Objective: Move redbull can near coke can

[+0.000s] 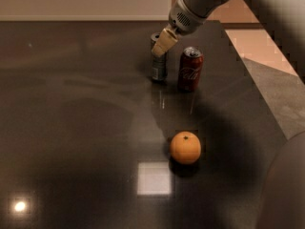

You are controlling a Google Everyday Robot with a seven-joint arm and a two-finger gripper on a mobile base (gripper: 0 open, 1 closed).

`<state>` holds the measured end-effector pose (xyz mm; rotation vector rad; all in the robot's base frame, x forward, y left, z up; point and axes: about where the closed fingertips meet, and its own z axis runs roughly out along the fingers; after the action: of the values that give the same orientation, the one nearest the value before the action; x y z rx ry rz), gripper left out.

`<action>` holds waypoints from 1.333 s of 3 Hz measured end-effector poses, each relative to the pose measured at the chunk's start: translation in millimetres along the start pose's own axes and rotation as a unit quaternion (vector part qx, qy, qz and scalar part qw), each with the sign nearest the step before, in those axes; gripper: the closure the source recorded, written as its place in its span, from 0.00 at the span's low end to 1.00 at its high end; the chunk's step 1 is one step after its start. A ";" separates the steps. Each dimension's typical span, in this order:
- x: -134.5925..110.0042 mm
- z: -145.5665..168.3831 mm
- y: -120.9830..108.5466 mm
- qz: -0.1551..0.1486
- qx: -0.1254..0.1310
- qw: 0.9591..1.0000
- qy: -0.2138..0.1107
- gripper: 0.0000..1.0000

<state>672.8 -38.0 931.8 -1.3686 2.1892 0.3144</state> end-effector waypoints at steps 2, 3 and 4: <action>12.0 4.0 -24.1 0.005 0.018 1.000 0.015 0.36; 18.3 6.7 -28.3 0.009 0.019 1.000 0.020 0.12; 17.9 9.4 -27.6 0.008 0.017 1.000 0.021 0.00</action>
Offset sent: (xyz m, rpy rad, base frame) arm 0.0260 -0.0334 -0.0062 -0.0515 -0.0192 -0.0541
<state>694.0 -59.9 916.5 -1.3511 2.2301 0.2551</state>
